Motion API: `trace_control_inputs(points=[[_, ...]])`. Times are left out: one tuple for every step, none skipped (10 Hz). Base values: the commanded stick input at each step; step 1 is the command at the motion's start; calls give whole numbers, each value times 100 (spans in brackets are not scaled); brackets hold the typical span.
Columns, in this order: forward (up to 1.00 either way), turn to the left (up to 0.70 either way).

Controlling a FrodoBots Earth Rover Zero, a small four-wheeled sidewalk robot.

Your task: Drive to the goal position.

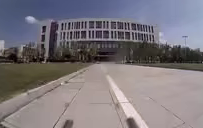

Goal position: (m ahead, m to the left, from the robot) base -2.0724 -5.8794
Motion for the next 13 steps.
trace_control_inputs(points=[[70, 0], [70, 0], [70, 0], [70, 0], [70, 0], [70, 0], [70, 0], [70, 0], [70, 0], [70, 17], [70, 30], [70, 35], [70, 34]])
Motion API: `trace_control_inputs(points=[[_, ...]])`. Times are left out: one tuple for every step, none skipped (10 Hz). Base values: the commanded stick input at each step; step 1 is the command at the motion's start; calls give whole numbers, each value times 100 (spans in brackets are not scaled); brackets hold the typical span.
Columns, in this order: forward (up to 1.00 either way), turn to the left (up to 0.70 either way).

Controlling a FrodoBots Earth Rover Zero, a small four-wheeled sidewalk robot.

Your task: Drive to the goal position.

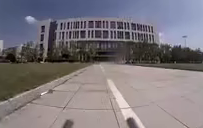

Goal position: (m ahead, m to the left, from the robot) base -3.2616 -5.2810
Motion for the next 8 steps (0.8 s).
trace_control_inputs(points=[[70, 3], [70, 0], [70, 0], [70, 0], [70, 0], [70, 0], [70, 0], [70, 0]])
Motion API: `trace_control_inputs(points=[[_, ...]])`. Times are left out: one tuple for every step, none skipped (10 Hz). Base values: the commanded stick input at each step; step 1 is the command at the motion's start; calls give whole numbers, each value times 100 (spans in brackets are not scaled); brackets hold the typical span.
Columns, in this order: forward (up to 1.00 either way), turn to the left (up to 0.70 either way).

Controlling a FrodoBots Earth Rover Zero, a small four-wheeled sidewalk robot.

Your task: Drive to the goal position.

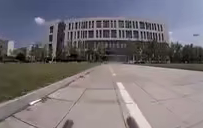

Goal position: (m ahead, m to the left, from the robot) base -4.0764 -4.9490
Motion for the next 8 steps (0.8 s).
trace_control_inputs(points=[[70, 0], [70, 0], [70, 0], [70, 0], [70, 0], [70, 0], [70, 0], [70, 0]])
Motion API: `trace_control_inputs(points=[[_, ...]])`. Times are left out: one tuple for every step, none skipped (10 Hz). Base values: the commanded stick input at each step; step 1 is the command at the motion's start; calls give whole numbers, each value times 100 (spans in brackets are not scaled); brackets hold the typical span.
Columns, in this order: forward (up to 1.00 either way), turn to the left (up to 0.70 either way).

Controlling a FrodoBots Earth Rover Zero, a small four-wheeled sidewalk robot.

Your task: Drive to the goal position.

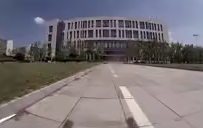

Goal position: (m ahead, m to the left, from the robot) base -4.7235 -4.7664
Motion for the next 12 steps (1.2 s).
trace_control_inputs(points=[[70, 0], [70, 0], [70, 0], [70, 0], [70, 0], [70, 0], [70, 0], [70, 0], [70, 0], [70, 0], [70, 0], [70, 0]])
